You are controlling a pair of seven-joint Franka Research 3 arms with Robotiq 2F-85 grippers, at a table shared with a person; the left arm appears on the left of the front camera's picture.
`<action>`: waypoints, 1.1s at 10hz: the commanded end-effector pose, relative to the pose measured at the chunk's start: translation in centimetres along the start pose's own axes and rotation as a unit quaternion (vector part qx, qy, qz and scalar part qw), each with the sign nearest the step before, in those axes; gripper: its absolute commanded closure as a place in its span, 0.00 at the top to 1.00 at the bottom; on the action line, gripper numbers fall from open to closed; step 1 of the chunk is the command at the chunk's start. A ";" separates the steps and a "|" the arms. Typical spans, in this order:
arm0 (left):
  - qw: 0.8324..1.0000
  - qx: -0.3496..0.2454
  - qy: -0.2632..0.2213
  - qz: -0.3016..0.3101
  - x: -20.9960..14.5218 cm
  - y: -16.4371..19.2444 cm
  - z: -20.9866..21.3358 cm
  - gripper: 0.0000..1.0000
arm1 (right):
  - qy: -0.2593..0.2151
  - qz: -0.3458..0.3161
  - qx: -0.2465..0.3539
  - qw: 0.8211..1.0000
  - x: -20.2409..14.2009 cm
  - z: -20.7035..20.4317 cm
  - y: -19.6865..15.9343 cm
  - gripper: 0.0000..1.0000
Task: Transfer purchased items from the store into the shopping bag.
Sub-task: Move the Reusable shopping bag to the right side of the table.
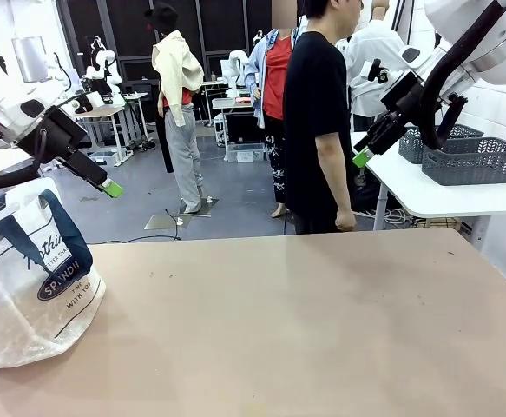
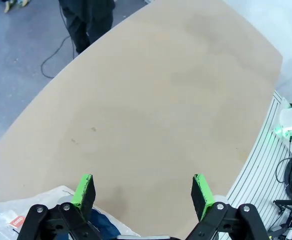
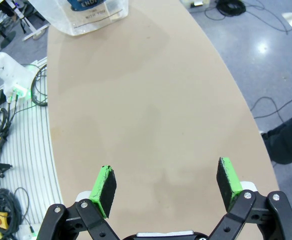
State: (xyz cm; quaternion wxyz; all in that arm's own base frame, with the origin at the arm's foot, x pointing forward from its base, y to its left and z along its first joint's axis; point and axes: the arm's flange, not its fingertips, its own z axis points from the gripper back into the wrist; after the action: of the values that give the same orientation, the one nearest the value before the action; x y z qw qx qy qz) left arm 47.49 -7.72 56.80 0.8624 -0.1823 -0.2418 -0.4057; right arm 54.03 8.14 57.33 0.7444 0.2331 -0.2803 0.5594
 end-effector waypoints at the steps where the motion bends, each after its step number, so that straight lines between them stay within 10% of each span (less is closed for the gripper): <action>1: 1.000 0.003 0.002 -0.001 -0.3 -0.2 0.1 1.00 | -0.003 -0.002 0.001 1.000 0.0 -0.1 0.1 1.00; 11: 1.000 0.003 0.002 -0.001 -0.3 -0.2 0.1 1.00 | -0.003 -0.002 0.001 1.000 0.0 -0.1 0.1 1.00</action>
State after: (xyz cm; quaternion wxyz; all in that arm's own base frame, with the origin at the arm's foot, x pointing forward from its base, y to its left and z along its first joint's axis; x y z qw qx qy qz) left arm 47.47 -7.72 56.74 0.8631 -0.1808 -0.2410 -0.4054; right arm 54.03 8.14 57.33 0.7444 0.2331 -0.2803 0.5594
